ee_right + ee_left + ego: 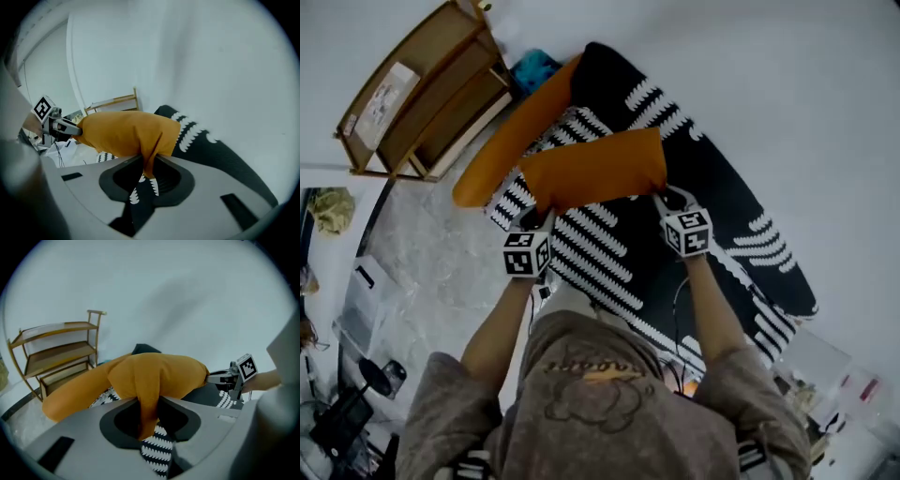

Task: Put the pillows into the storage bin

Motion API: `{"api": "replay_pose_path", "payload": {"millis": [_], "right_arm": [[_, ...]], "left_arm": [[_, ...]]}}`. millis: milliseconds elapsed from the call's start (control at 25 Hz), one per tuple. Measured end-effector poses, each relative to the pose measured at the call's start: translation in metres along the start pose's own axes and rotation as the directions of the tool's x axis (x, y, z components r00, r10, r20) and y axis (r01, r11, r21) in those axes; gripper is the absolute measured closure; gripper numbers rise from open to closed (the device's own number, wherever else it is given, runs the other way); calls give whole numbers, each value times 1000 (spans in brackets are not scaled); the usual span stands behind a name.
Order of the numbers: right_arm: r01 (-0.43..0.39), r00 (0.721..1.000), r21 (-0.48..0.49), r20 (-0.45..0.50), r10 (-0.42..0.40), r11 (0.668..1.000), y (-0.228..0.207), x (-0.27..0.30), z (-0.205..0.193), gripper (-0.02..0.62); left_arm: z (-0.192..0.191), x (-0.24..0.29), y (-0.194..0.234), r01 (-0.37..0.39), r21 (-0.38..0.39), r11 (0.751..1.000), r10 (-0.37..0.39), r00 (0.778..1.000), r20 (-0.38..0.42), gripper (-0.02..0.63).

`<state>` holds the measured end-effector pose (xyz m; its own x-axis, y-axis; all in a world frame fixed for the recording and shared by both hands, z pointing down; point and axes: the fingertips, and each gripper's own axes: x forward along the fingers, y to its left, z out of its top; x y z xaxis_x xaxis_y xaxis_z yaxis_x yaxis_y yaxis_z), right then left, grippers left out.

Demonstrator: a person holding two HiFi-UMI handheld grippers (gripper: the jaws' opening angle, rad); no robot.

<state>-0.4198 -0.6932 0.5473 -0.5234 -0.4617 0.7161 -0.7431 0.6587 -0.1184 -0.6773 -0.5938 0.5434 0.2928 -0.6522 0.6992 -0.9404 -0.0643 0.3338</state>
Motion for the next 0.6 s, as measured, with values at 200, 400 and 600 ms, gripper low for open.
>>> {"api": "replay_pose_path", "payload": {"millis": [200, 400, 600], "right_arm": [[174, 976, 136, 109, -189, 975, -47, -150, -33, 520], [375, 870, 346, 189, -456, 860, -75, -319, -115, 522], [503, 730, 529, 163, -663, 683, -52, -480, -238, 526]], "left_arm": [[32, -17, -129, 182, 206, 962, -184, 983, -7, 497], [21, -30, -287, 386, 408, 827, -388, 918, -82, 498], [-50, -67, -436, 549, 524, 652, -523, 825, -213, 497]]}}
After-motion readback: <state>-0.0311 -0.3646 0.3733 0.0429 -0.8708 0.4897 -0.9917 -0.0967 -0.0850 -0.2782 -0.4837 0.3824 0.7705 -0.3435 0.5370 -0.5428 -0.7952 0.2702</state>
